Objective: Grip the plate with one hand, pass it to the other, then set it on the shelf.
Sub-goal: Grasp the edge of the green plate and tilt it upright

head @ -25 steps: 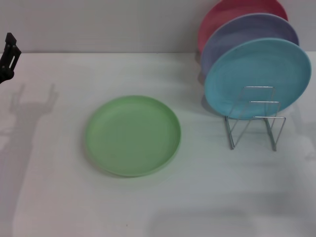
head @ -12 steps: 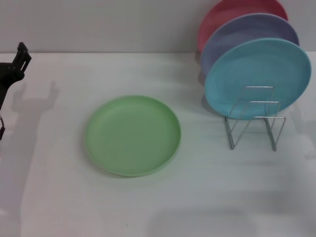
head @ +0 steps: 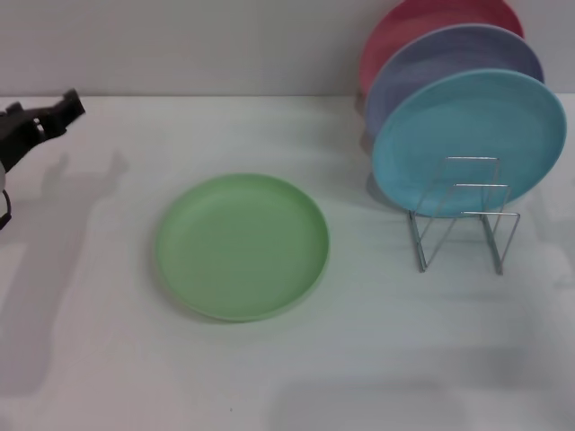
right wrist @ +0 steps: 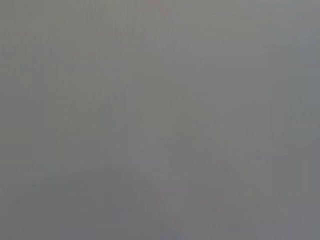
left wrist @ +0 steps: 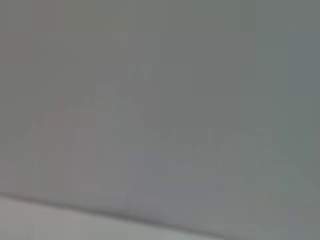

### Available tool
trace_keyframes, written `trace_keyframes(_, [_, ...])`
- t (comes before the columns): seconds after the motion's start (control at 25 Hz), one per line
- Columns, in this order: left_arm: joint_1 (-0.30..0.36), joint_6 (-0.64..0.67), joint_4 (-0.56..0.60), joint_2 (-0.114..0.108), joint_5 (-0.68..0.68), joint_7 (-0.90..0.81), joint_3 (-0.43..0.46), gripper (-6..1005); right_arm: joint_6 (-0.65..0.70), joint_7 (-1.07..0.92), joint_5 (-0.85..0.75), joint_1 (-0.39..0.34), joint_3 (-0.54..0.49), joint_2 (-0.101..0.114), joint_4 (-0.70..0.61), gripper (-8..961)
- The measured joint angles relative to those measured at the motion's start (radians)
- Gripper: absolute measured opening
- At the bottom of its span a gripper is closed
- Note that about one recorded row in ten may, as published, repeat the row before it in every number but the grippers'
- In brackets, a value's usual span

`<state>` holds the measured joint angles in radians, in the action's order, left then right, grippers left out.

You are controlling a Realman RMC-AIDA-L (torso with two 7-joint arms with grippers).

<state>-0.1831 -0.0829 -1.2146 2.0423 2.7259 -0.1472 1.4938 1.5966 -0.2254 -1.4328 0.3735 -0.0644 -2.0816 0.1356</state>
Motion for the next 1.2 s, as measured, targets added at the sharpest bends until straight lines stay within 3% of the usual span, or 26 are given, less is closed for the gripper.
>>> trace_keyframes(0.04, [0.001,-0.11,-0.045,-0.001,0.0,0.011,0.012,824,0.0,0.0,0.0,0.001,0.0,0.0,0.0,688])
trace_keyframes(0.16, [0.001,-0.11,-0.045,-0.001,0.0,0.011,0.012,824,-0.006,0.0,0.0,0.007,0.0,0.0,0.001,689])
trace_keyframes(0.2, [0.0,-0.216,-0.107,-0.001,-0.003,0.031,0.03,824,-0.009,0.0,0.0,0.01,0.0,0.0,0.001,689])
trace_keyframes(0.24, [0.0,-0.216,-0.107,-0.001,-0.003,0.031,0.03,824,-0.013,0.0,0.0,0.012,0.0,0.0,0.001,689])
trace_keyframes(0.28, [-0.018,-0.486,-0.237,0.013,-0.01,0.108,0.065,824,-0.018,0.0,0.0,0.016,0.0,0.0,0.001,689])
trace_keyframes(0.52, [-0.068,-0.714,-0.294,0.014,-0.011,0.126,0.08,823,-0.026,0.0,0.0,0.026,0.0,0.001,-0.01,688])
trace_keyframes(0.84, [-0.144,-0.942,-0.298,0.016,-0.013,0.146,0.12,823,-0.024,-0.008,0.0,0.028,0.0,0.001,-0.011,688])
trace_keyframes(1.2, [-0.192,-1.048,-0.279,0.018,-0.014,0.142,0.121,823,-0.027,-0.009,0.0,0.028,0.0,0.002,-0.011,689])
